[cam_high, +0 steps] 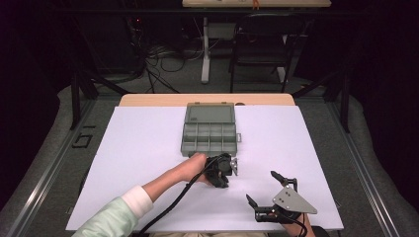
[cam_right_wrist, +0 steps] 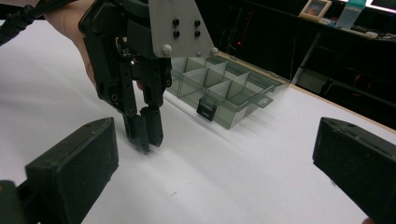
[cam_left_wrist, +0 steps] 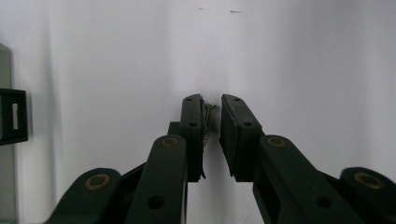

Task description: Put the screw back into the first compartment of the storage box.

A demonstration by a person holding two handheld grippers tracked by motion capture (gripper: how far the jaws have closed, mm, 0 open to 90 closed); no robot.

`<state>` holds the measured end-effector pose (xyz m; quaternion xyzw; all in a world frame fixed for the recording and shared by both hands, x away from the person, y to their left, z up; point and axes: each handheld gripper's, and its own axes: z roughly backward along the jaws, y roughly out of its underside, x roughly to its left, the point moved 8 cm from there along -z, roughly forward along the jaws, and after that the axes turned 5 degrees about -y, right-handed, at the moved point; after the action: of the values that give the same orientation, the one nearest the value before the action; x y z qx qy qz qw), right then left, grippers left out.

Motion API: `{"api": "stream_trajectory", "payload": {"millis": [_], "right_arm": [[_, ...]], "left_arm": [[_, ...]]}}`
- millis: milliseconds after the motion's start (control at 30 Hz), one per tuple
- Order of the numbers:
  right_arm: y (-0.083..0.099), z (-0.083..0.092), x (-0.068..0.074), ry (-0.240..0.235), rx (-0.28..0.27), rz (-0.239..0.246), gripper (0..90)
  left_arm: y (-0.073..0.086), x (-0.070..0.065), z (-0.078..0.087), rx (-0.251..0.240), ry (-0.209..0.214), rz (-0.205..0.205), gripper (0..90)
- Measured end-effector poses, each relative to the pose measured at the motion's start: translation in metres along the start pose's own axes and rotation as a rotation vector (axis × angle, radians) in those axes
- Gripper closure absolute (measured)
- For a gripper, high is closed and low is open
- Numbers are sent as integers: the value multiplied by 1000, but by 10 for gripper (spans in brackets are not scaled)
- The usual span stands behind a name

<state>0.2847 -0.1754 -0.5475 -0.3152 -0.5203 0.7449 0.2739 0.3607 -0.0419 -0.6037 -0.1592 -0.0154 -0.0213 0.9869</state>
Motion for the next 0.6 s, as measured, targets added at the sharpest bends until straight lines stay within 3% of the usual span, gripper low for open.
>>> {"api": "stream_trajectory", "payload": {"millis": [167, 600], "right_arm": [[0, 0, 0, 1, -3, 2, 0], [0, 0, 0, 2, -3, 0, 0]], "left_arm": [[2, 1, 0, -5, 2, 6, 868], [3, 4, 11, -21, -18, 6, 874]]}}
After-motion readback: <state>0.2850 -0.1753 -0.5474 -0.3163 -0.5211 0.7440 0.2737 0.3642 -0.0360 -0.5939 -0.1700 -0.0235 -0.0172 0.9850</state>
